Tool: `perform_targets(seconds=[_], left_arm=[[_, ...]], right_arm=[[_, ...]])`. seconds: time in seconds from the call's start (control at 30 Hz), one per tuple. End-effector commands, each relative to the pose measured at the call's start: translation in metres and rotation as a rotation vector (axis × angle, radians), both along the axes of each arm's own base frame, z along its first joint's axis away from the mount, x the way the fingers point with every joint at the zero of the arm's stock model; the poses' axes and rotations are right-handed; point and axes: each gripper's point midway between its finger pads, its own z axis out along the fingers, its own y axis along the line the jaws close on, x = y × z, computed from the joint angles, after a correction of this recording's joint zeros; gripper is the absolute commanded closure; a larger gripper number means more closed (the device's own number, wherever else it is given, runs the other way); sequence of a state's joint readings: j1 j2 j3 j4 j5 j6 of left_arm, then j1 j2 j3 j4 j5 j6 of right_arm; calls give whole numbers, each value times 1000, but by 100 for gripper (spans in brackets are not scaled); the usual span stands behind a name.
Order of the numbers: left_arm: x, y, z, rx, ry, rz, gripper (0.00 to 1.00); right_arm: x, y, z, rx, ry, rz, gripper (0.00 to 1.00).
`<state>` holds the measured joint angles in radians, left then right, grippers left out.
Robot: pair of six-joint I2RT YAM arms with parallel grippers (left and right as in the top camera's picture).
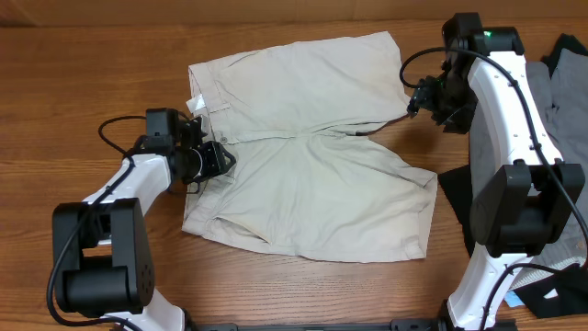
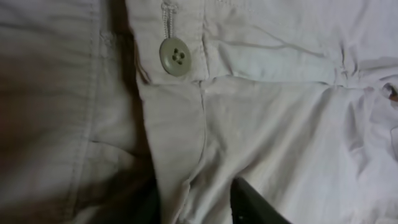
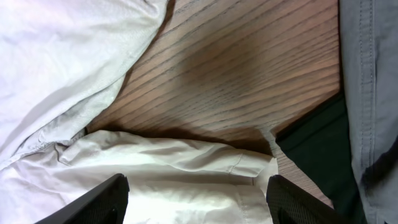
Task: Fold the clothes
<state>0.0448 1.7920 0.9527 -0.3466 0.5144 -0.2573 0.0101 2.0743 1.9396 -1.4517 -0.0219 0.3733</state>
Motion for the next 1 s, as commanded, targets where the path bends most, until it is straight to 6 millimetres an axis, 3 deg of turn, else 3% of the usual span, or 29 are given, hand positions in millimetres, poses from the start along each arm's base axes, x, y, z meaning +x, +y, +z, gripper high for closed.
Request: perform_targets(seconds=[0.0,0.13,0.27,0.3,0.37,0.43,0.6,0.63,0.67,0.7,0.77,0.97], left_arm=[[3,-6,-2,5,-5,-19,96],[11,-6,14,-48,-38,-20,96],[12,-5,63,-165,-31,-22,96],[12,7,68,-112,-42,-15,96],[18,37,66,8,-11,135,96],[15,40,72,25,-27,113,96],[5,60,58,145,35,157,96],[6,61,58,149,30,157,96],[7,61,59,149,26,158,96],[8,61,59,149,21,158,96],[8,61,60,149,19,159,96],[6,63,58,163,28,162,96]], right_arm=[[-1,1,2,3,-3,6,25],[-2,1,1,3,3,13,22],[-5,1,1,2,14,41,18],[-7,1,1,2,20,42,18],[-8,1,1,2,25,42,18],[-11,1,1,2,40,43,18],[-28,-1,1,-6,108,42,20],[-29,-4,1,-25,113,31,23],[-29,-7,0,-28,115,17,34],[-30,-8,0,-28,120,4,54],[-34,-11,-4,-27,136,-9,78],[-55,-17,-42,-16,223,-31,81]])
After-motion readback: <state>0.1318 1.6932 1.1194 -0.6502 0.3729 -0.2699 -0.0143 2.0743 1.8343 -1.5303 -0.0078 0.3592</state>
